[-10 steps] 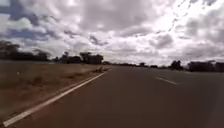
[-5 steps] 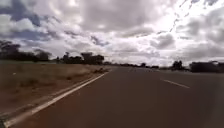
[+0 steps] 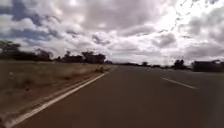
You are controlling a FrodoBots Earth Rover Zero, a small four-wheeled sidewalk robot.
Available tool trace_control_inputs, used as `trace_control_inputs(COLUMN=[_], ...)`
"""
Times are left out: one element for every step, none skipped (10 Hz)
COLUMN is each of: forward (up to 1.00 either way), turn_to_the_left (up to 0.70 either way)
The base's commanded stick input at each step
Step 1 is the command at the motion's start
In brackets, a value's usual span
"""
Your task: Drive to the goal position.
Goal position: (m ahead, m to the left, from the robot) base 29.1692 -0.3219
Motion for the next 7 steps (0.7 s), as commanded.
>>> trace_control_inputs(forward=[0.70,0.70,0.70,0.70,0.70,0.70,0.70], turn_to_the_left=[0.00,0.00,0.00,0.00,0.00,0.00,0.00])
